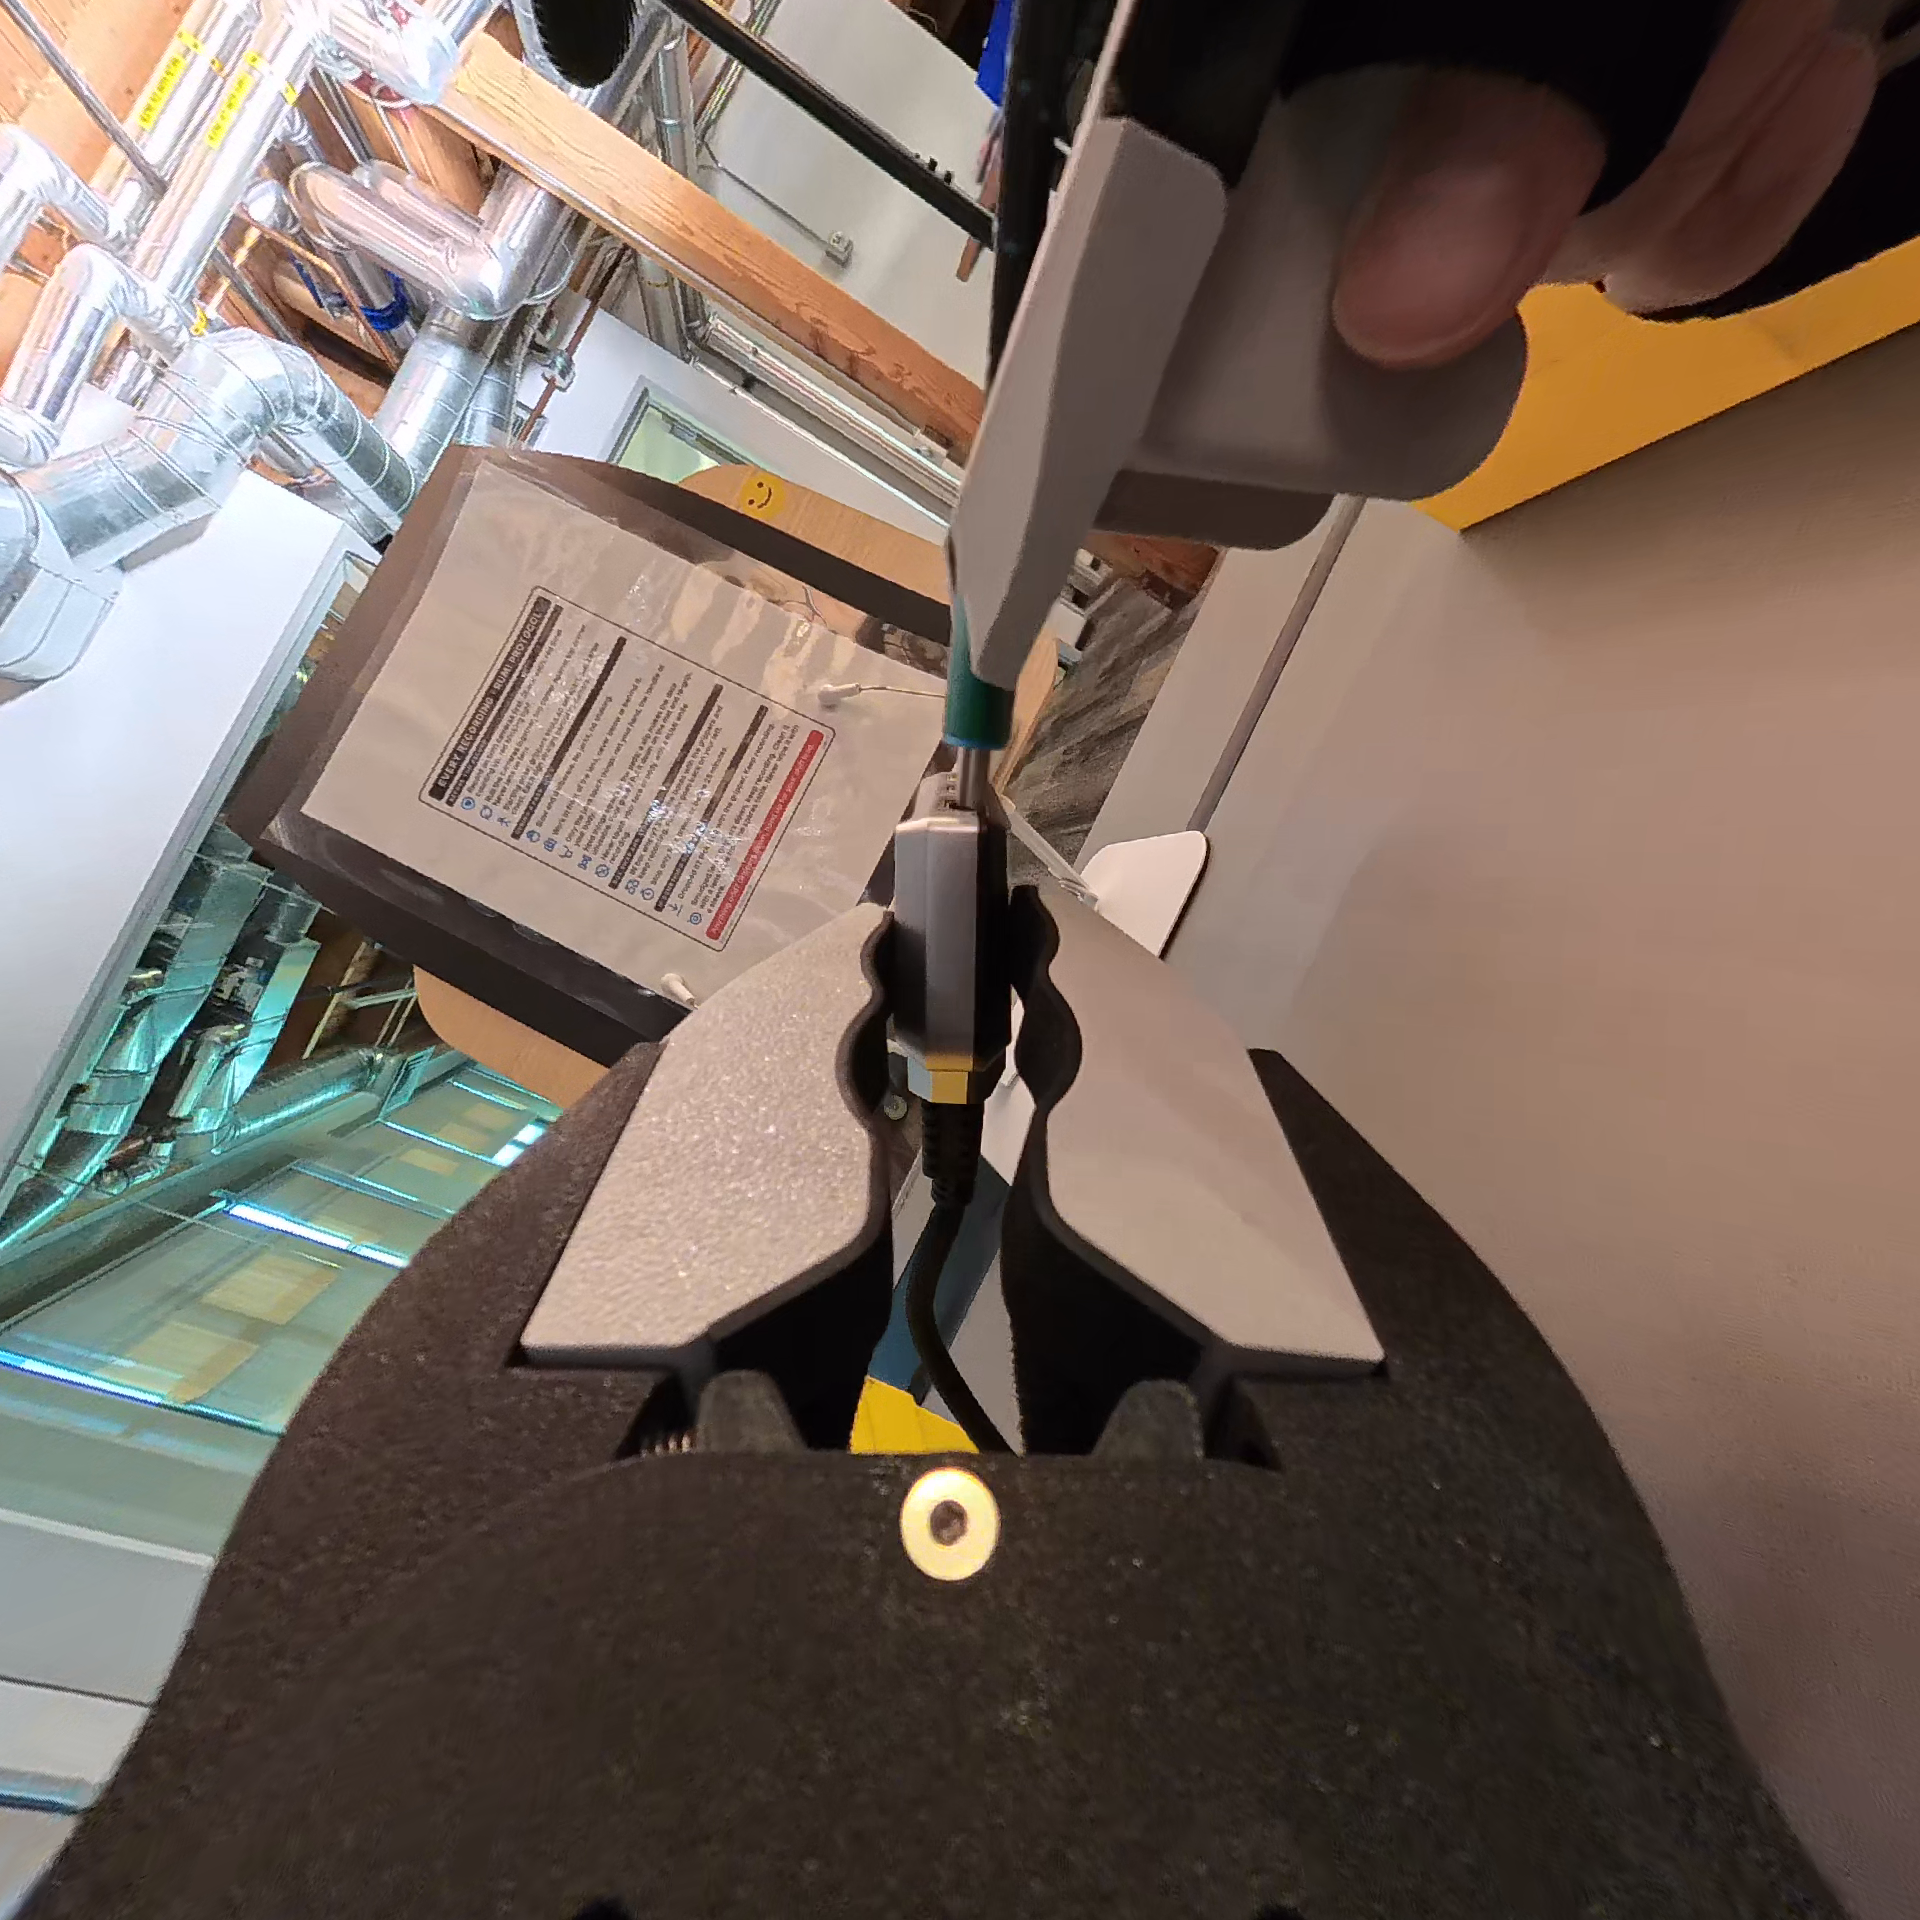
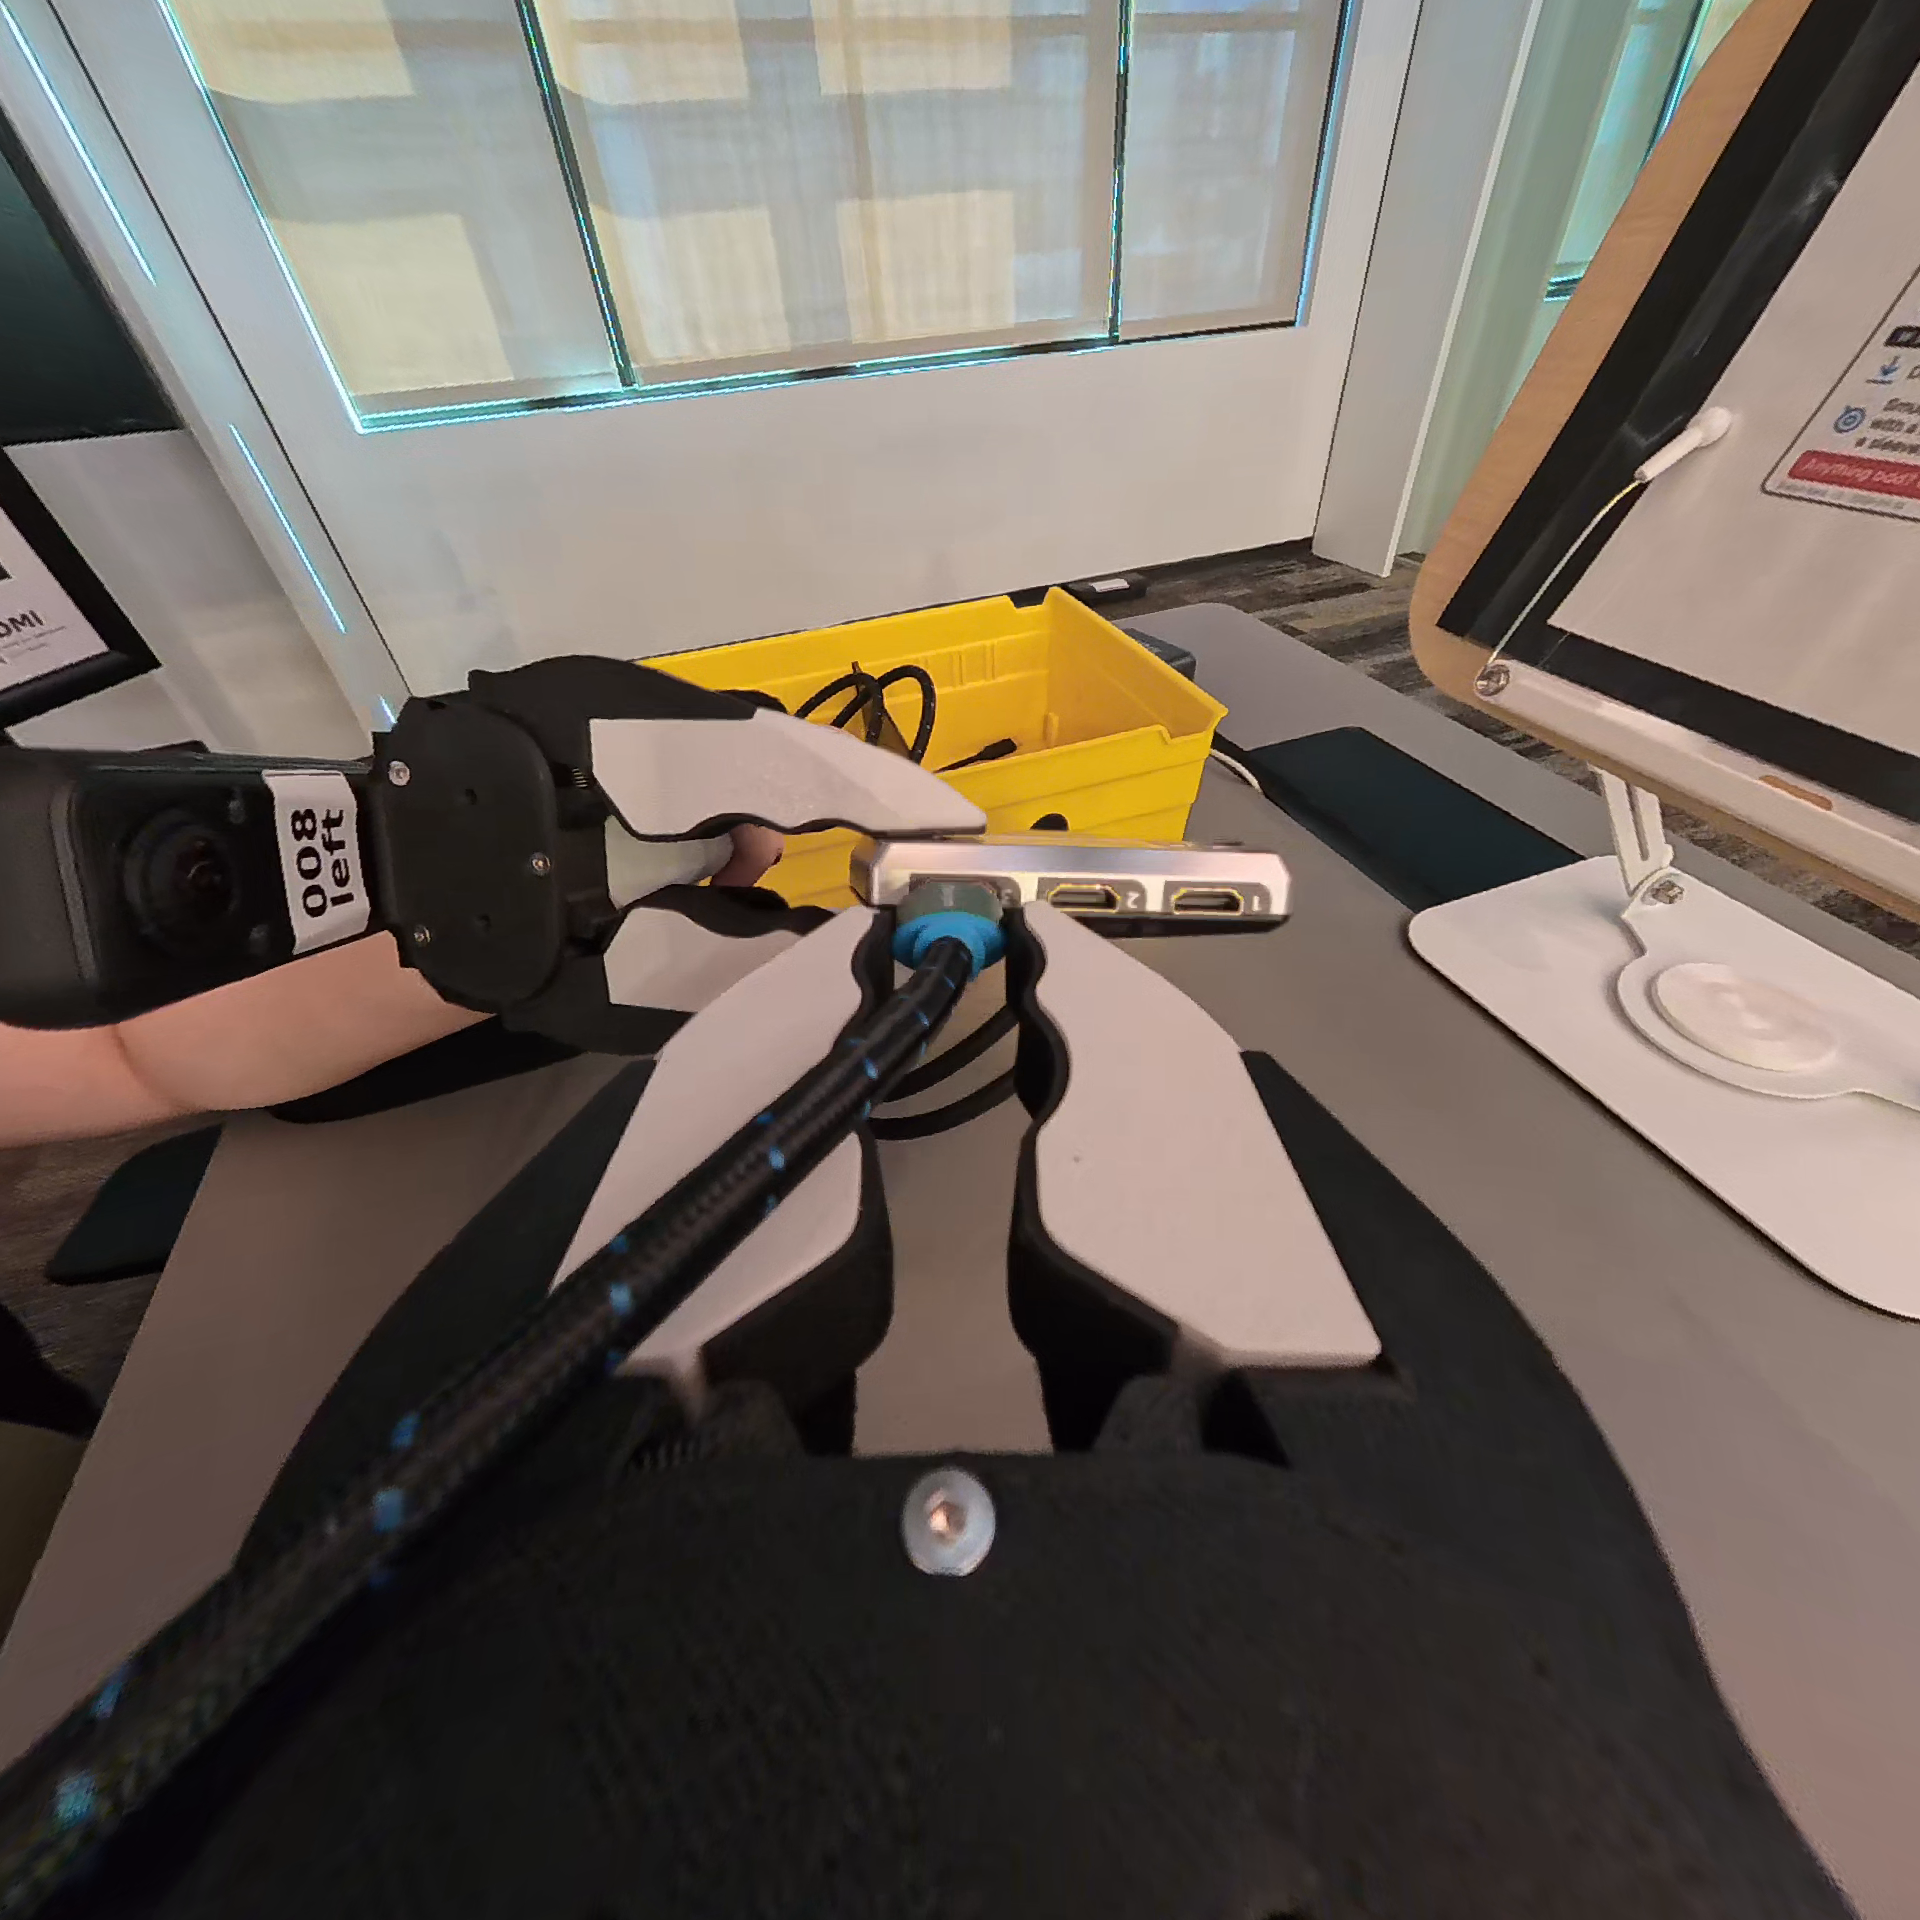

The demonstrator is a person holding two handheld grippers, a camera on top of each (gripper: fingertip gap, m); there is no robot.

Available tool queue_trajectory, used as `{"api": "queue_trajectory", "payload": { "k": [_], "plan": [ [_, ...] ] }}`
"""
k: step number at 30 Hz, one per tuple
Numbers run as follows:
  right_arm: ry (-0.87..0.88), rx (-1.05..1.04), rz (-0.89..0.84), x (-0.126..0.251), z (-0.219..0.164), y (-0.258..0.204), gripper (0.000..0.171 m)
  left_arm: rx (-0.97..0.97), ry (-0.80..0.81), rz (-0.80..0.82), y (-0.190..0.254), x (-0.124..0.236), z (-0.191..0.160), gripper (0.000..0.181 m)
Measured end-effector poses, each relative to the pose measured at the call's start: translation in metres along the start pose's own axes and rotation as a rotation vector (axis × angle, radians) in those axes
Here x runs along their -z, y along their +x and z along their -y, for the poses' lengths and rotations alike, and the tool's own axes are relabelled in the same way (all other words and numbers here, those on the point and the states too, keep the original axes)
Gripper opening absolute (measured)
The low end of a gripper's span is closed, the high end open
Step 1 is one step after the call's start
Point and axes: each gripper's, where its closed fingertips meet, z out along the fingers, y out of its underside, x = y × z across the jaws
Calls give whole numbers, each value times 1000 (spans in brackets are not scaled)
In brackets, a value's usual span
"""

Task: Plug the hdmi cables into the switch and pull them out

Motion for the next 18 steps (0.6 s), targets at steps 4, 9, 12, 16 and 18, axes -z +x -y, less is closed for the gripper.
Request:
{"api": "queue_trajectory", "payload": {
  "k": [4, 9, 12, 16, 18],
  "plan": [
    [-15, -40, 9, -1, -4, 2, 21, -18, 1, -7, 3, 0, -1, 19],
    [-39, -112, 42, 0, -8, 2, 22, -44, 5, -13, 7, 0, 0, 19],
    [-44, -91, 37, -1, -9, 1, 22, -71, 1, -10, 8, 1, 0, 20],
    [-53, -59, 51, -1, -10, -2, 22, -101, 11, -9, 8, 4, 1, 19],
    [-31, -64, 59, -1, -9, -3, 22, -111, 8, -5, 7, 5, 1, 19]
  ]
}}
